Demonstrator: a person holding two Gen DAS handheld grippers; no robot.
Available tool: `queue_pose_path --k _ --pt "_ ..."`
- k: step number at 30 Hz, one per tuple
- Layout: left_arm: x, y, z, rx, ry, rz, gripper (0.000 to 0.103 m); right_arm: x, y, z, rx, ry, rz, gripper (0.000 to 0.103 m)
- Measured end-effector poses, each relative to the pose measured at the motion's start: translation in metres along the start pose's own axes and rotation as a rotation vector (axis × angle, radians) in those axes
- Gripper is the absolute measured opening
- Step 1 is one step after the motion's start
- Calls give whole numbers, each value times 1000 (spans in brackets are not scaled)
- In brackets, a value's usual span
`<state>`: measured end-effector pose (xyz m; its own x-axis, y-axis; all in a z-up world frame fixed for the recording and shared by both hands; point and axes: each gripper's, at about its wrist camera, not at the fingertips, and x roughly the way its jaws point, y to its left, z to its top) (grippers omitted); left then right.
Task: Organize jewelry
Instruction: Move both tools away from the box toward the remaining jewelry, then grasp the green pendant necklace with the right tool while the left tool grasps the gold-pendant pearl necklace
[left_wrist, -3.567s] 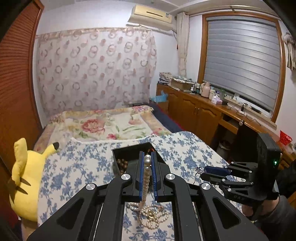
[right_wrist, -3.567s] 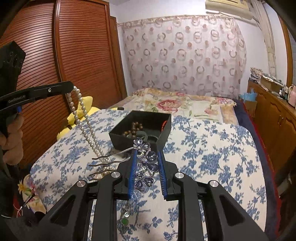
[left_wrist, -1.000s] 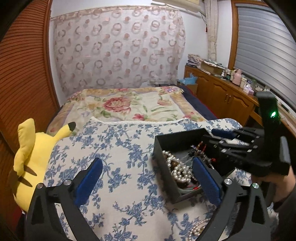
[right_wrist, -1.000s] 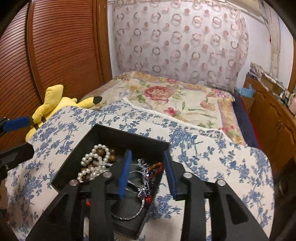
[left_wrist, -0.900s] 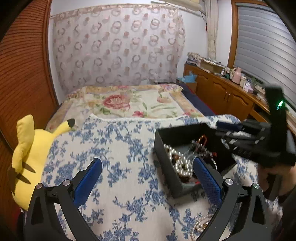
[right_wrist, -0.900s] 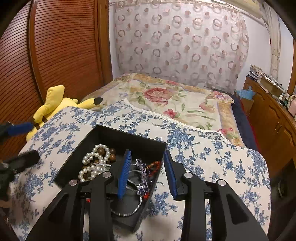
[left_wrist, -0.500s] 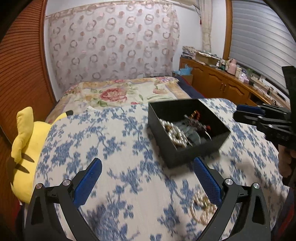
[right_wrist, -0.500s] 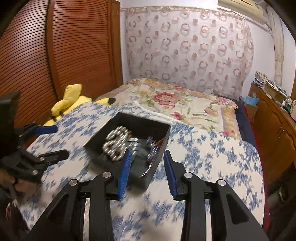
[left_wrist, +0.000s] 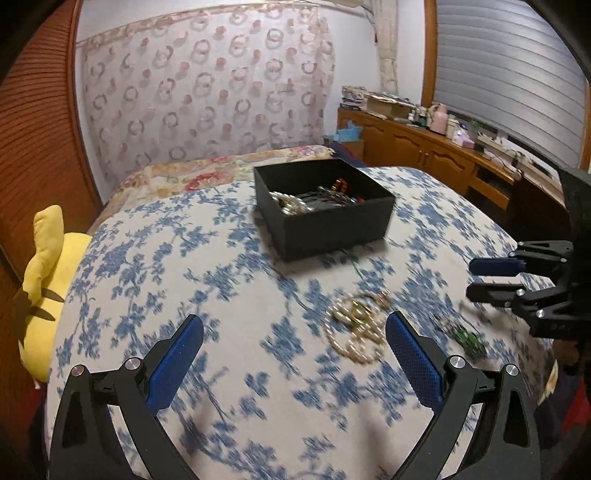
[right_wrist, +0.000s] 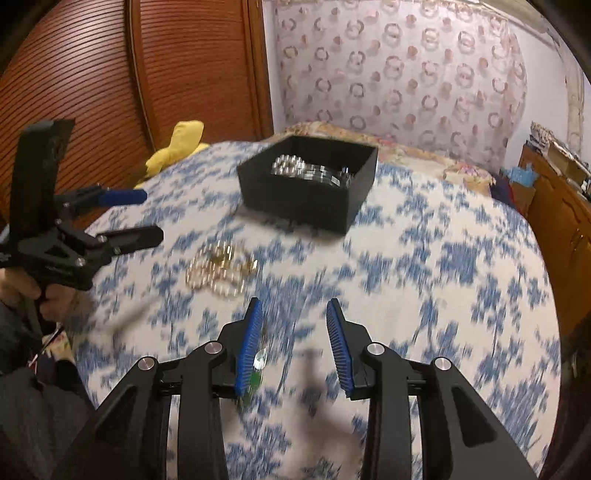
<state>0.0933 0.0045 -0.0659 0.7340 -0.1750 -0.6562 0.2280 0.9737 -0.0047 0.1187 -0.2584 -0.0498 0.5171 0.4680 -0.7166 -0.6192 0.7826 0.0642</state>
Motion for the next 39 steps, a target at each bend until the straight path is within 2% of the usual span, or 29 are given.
queue_pose_path --k 5,7,8,10,14,24,30,32,35,39 --pt "-1 -12 -10 21 21 -18 95 0 11 -19 -9 35 22 39" --pt "-1 -15 -12 23 25 -29 95 1 16 -22 -24 41 27 29" --pt "0 -16 -13 23 28 -30 95 1 19 -24 -36 42 23 28" --pt "2 -18 -14 23 33 -31 95 6 24 -28 -65 57 -7 20" --pt "6 -20 -15 25 44 -28 95 7 22 -30 -58 66 -24 15" --pt "15 -21 -17 24 88 -48 95 16 12 -13 -32 53 -20 13" --pt "13 -22 -17 25 80 -55 95 19 3 -6 5 29 -18 13" --pt "12 -22 -17 27 77 -58 89 21 3 -9 10 32 -21 13" --pt "13 -21 -17 21 84 -74 72 21 2 -11 20 24 -21 13" --pt "18 -22 -14 19 103 -102 37 22 3 -12 14 24 -25 13"
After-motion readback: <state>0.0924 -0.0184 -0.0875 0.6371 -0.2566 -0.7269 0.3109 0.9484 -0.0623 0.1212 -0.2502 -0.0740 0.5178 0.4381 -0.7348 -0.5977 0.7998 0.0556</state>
